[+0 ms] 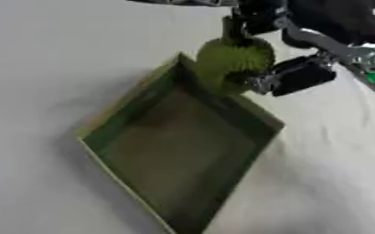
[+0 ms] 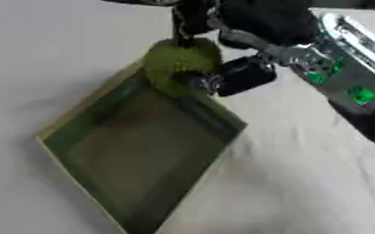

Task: Pick up objects on the table and place them in the box.

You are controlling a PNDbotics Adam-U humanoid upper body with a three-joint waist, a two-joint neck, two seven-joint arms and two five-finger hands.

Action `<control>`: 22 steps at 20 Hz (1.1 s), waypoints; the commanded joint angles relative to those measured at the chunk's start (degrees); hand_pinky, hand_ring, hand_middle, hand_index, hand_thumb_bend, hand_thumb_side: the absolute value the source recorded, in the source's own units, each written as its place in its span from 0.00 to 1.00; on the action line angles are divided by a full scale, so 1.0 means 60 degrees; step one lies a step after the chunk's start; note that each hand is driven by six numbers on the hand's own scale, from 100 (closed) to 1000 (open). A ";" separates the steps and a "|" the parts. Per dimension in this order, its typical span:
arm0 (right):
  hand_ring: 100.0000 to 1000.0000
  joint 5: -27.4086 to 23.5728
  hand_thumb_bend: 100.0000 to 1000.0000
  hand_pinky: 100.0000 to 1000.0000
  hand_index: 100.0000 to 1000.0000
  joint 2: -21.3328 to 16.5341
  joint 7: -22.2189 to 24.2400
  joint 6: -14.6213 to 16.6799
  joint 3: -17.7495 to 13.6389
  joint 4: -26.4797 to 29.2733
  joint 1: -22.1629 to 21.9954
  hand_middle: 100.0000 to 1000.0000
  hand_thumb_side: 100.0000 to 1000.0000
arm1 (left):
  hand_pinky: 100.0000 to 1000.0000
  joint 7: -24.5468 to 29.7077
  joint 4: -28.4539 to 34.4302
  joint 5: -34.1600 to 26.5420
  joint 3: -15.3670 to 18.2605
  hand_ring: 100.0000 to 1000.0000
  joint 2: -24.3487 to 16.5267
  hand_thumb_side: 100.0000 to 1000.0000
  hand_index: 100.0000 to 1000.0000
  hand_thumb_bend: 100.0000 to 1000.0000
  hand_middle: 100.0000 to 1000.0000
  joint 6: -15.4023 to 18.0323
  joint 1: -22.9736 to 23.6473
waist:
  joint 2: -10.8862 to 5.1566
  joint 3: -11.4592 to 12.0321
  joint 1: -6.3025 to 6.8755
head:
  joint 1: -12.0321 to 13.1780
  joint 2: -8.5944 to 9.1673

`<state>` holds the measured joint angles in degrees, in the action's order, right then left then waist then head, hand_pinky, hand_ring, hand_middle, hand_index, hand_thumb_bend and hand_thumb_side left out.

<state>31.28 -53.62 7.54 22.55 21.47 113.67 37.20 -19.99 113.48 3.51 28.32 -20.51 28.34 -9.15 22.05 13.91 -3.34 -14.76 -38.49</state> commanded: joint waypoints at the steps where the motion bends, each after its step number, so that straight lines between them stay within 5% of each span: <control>1: 0.47 0.0384 0.00 0.41 0.41 0.0274 0.0373 -0.0101 0.0169 0.0153 0.0030 0.35 0.17 | 0.68 0.0037 0.0185 -0.0009 0.0012 0.51 -0.0222 0.53 0.63 0.00 0.47 -0.0010 -0.0055 | -0.0189 0.0031 0.0055 | -0.0030 0.0091; 13: 0.49 0.2116 0.00 0.44 0.46 0.1334 0.0713 0.0430 0.0831 -0.0461 -0.0148 0.39 0.22 | 0.68 0.0083 0.0185 -0.0021 0.0017 0.51 -0.0164 0.53 0.63 0.00 0.47 -0.0076 -0.0076 | -0.0170 0.0037 0.0049 | -0.0026 0.0079; 22: 0.60 0.2872 0.00 0.57 0.65 0.1616 0.1106 0.1404 0.0948 -0.1082 -0.0214 0.53 0.30 | 0.68 0.0093 0.0185 -0.0025 0.0030 0.51 -0.0142 0.53 0.63 0.00 0.47 -0.0098 -0.0077 | -0.0163 0.0025 0.0046 | -0.0018 0.0063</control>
<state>47.72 -43.35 13.92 30.21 27.75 107.01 35.29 -19.45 113.48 3.46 28.32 -20.47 27.91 -9.18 22.09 14.10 -3.34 -14.76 -38.49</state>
